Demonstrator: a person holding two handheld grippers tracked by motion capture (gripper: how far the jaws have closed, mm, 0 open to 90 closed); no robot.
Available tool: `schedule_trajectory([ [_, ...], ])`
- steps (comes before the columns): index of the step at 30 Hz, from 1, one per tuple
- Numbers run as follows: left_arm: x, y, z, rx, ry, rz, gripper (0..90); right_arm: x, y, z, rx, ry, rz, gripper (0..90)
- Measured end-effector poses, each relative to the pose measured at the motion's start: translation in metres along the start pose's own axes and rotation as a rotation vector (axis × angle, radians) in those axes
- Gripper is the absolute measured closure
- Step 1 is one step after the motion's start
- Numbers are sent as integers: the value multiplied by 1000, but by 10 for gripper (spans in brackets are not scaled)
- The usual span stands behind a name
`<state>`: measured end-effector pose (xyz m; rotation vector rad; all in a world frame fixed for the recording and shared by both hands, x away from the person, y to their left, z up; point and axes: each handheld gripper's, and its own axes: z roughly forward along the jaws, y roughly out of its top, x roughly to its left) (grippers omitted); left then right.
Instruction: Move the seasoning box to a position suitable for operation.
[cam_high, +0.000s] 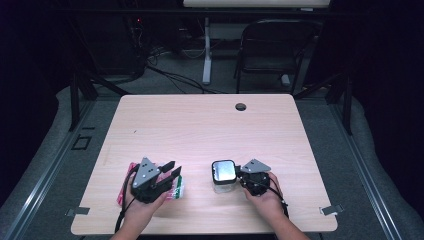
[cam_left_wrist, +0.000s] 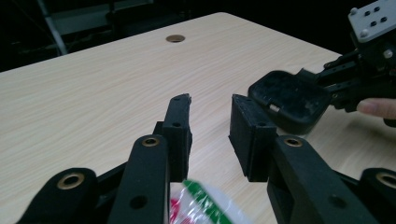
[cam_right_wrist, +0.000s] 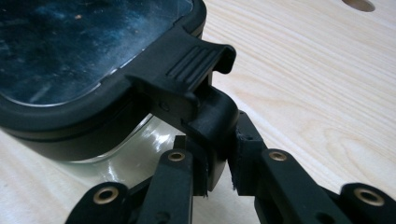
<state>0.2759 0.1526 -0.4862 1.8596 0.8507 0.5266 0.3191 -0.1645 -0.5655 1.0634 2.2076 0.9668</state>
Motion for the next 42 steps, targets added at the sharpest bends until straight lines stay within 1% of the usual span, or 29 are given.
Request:
schedule_trajectory([
  [3, -7, 4, 13, 23, -31, 2, 714, 4, -1, -2, 3, 8, 6, 795],
  [5, -12, 4, 20, 39, -63, 11, 729, 7, -1, -4, 1, 8, 4, 794],
  [6, -15, 4, 23, 57, -74, 17, 745, 8, -1, -4, 5, 9, -3, 793],
  [7, -19, 4, 26, 71, -81, 31, 752, 9, -2, -5, 9, 11, -8, 792],
  [8, -19, 4, 26, 71, -81, 31, 761, 9, -2, -5, 9, 11, -8, 792],
  [9, -22, 3, 28, 84, -88, 50, 770, 10, -3, -6, 1, 22, -12, 790],
  [12, -28, 3, 33, 119, -102, 76, 776, 10, -5, -8, -2, 35, -15, 780],
  [13, -28, 3, 33, 119, -102, 76, 777, 10, -5, -8, -2, 35, -15, 780],
  [14, -29, 3, 34, 123, -102, 79, 778, 10, -7, -9, -13, 54, -13, 739],
  [15, -27, 3, 35, 124, -102, 77, 783, 10, -8, -10, -4, 52, -20, 717],
  [16, -27, 3, 35, 124, -102, 77, 789, 10, -8, -10, -4, 52, -20, 717],
  [17, -24, 3, 35, 131, -106, 63, 794, 9, -10, -13, -7, 60, -10, 712],
  [19, -22, 3, 35, 137, -114, 57, 797, 8, -11, -17, -9, 76, -1, 703],
  [22, -19, 3, 37, 132, -118, 45, 815, 7, -14, -24, -7, 95, 9, 683],
  [24, -16, 4, 39, 140, -136, 40, 838, 7, -16, -30, -20, 95, 7, 678],
  [25, -16, 4, 39, 140, -136, 40, 850, 7, -16, -30, -20, 95, 7, 678],
  [26, -15, 4, 41, 156, -152, 33, 854, 6, -17, -38, -23, 108, 12, 668],
  [27, -16, 3, 43, 153, -153, 27, 859, 6, -18, -41, -25, 108, 20, 665],
  [29, -15, 3, 44, 164, -162, 25, 877, 6, -17, -48, -30, 102, 33, 671],
  [31, -15, 4, 46, 168, -168, 17, 890, 6, -13, -56, -52, 115, 62, 703],
  [33, -15, 4, 46, 168, -172, 15, 900, 6, -5, -64, -49, 106, 69, 738],
  [34, -16, 5, 48, 175, -173, 30, 900, 6, 1, -66, -45, 94, 80, 756],
  [36, -17, 6, 51, 181, -181, 31, 900, 6, 14, -67, -36, 96, 107, 760],
  [37, -17, 6, 51, 181, -181, 31, 900, 6, 14, -67, -36, 96, 107, 760],
  [38, -18, 6, 54, 188, -185, 28, 900, 7, 28, -65, -33, 90, 117, 759],
  [39, -18, 6, 54, 188, -185, 28, 900, 7, 28, -65, -33, 90, 117, 759],
  [40, -18, 6, 56, 192, -193, 34, 900, 6, 34, -63, -28, 88, 134, 756],
  [41, -18, 6, 57, 198, -195, 34, 900, 5, 39, -60, -42, 84, 158, 756],
  [42, -19, 5, 58, 204, -193, 49, 900, 3, 41, -58, -62, 84, 198, 756],
])
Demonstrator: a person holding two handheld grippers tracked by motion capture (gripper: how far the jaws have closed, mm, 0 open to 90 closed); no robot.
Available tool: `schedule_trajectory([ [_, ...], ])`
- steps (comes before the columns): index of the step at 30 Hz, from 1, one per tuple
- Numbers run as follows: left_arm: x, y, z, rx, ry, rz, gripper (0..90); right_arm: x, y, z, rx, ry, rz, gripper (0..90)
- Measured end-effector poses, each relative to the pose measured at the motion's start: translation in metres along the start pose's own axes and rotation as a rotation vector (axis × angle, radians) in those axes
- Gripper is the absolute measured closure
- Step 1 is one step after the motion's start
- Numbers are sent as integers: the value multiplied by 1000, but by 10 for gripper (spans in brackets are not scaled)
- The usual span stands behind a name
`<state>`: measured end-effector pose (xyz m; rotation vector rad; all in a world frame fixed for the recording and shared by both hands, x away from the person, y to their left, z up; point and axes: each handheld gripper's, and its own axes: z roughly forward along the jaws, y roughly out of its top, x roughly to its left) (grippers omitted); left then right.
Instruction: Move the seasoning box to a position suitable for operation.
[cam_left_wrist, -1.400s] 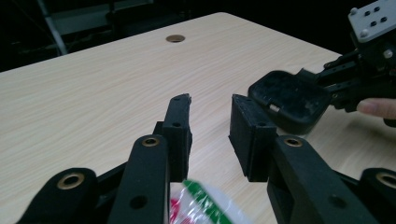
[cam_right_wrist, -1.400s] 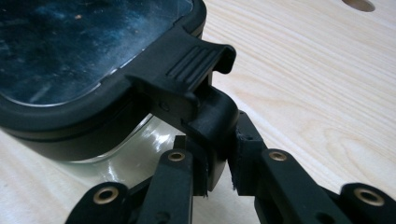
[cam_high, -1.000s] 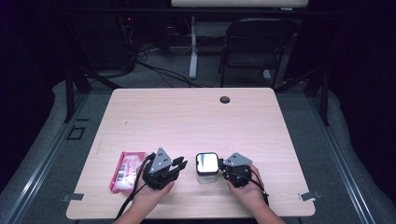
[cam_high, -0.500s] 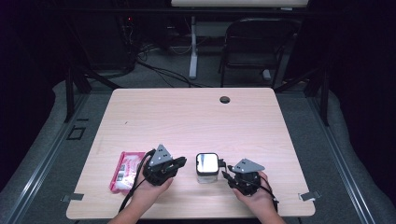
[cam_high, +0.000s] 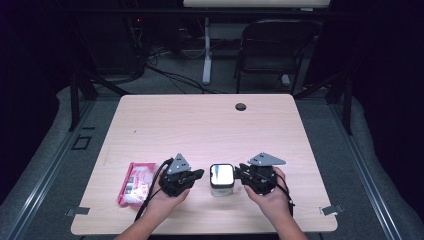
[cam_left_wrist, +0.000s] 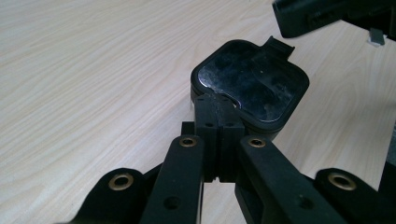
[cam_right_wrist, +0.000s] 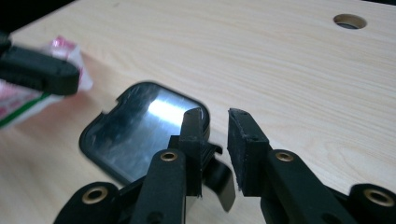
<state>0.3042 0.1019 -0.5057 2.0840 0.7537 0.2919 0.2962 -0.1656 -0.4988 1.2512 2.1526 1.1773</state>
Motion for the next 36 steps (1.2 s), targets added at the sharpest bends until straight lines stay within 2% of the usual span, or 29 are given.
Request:
schedule_trajectory([
  [3, -1, 0, 2, 7, 1, 7, 900, -2, -4, 2, -34, -14, 37, 759],
  [5, 0, 0, 4, 12, 16, 11, 900, -5, -11, 4, -21, 7, 67, 753],
  [7, 0, 0, 5, 16, 12, 6, 900, -6, -12, 4, -24, 10, 76, 755],
  [9, 0, 1, 5, 18, 5, 5, 900, -8, -12, 4, -23, 41, 114, 756],
  [12, -1, 0, 4, 20, 4, 15, 895, -7, -12, 6, -24, 47, 127, 778],
  [15, -2, 0, 4, 20, 7, 17, 887, -4, -12, 6, -20, 49, 118, 785],
  [17, -5, -1, 3, 27, 15, 33, 886, -1, -13, 8, -23, 67, 119, 773],
  [23, -6, -3, 2, 37, 17, 33, 884, 4, -10, 13, -19, 82, 98, 782],
  [29, -5, -5, 0, 46, 20, 31, 884, 13, -8, 16, -18, 88, 55, 795],
  [30, -5, -6, 0, 41, 23, 22, 884, 14, -8, 15, -19, 87, 53, 796],
  [36, -4, -8, -1, 55, 7, 30, 900, 11, -7, 14, -21, 84, 59, 806],
])
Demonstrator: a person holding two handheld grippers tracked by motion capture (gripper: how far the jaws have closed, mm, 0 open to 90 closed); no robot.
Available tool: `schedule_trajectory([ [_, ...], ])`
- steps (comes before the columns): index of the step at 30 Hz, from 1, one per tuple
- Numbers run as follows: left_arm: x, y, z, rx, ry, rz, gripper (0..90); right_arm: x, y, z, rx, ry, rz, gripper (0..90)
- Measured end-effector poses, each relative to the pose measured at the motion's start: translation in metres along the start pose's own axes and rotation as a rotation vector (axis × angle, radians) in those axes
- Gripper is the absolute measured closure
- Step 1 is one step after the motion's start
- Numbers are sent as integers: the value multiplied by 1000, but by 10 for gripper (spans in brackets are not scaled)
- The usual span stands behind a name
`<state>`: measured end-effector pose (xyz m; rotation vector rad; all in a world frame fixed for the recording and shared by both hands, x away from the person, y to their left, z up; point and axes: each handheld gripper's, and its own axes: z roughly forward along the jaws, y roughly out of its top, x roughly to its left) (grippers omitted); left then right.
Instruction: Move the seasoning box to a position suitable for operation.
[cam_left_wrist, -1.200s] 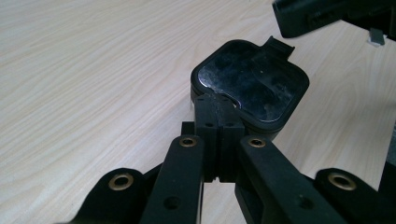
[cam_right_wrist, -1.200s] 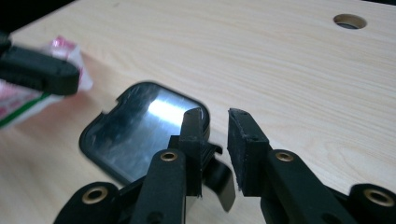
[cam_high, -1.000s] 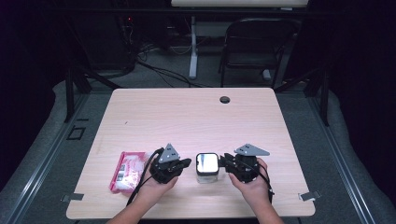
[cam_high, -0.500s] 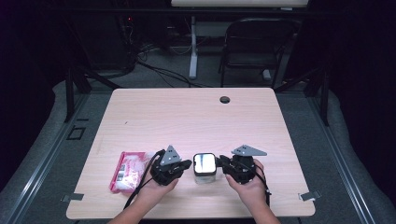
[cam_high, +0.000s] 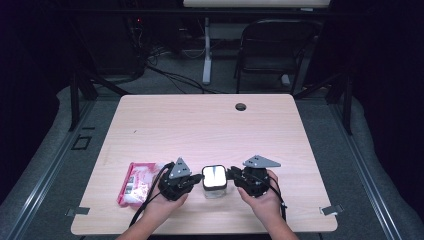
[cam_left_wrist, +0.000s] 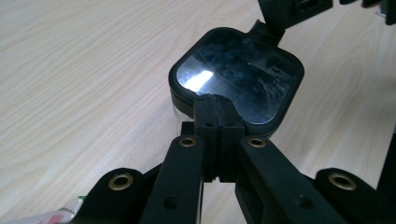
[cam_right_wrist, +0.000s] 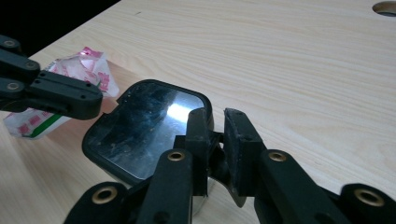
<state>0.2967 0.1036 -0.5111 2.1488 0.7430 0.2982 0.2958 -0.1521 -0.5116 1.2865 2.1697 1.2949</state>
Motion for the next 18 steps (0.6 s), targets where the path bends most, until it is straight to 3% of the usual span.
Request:
schedule_trajectory([
  [18, -4, -6, 0, 68, -26, 12, 900, 0, -1, 1, -3, 13, 0, 858],
])
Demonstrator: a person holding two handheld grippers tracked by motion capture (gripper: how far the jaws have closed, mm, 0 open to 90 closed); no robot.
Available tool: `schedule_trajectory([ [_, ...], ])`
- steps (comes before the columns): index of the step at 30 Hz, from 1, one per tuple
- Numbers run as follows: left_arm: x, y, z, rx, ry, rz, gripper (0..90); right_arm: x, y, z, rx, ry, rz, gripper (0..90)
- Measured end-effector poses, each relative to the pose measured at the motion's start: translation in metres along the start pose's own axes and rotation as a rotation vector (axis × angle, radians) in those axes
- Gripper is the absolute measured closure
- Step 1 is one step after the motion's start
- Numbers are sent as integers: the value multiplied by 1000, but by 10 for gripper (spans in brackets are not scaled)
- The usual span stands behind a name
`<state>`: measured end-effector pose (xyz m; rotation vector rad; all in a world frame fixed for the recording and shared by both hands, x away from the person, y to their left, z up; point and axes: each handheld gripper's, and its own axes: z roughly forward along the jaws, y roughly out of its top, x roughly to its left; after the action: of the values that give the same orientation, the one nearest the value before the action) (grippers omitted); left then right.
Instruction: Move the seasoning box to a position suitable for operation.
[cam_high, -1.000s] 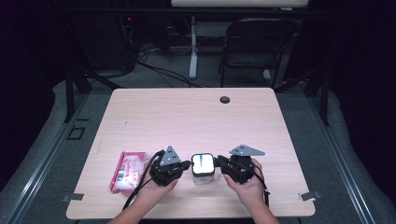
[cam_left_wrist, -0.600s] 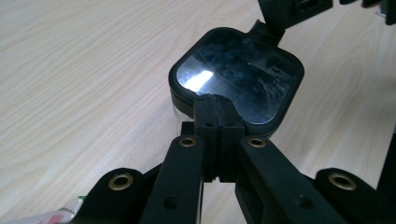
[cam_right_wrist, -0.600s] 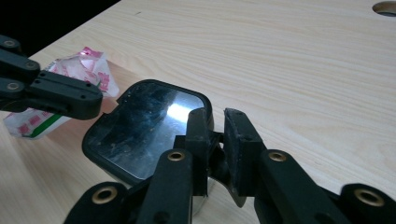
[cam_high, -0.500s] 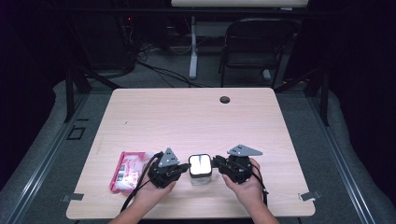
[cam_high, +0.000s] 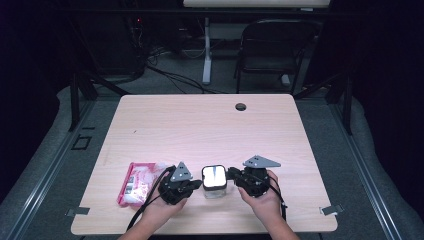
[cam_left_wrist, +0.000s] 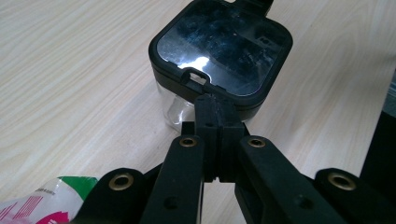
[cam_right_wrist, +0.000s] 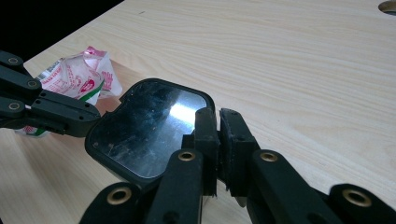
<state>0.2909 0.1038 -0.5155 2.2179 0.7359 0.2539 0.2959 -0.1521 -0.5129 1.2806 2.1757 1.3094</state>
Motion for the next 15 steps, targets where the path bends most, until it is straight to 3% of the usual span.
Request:
schedule_trajectory([
  [6, -1, -3, 4, 25, -2, 1, 900, 0, -1, 0, -5, 0, 2, 858],
  [15, 0, -3, 2, 9, -5, -12, 900, 0, -1, 0, -9, 5, 7, 858],
])
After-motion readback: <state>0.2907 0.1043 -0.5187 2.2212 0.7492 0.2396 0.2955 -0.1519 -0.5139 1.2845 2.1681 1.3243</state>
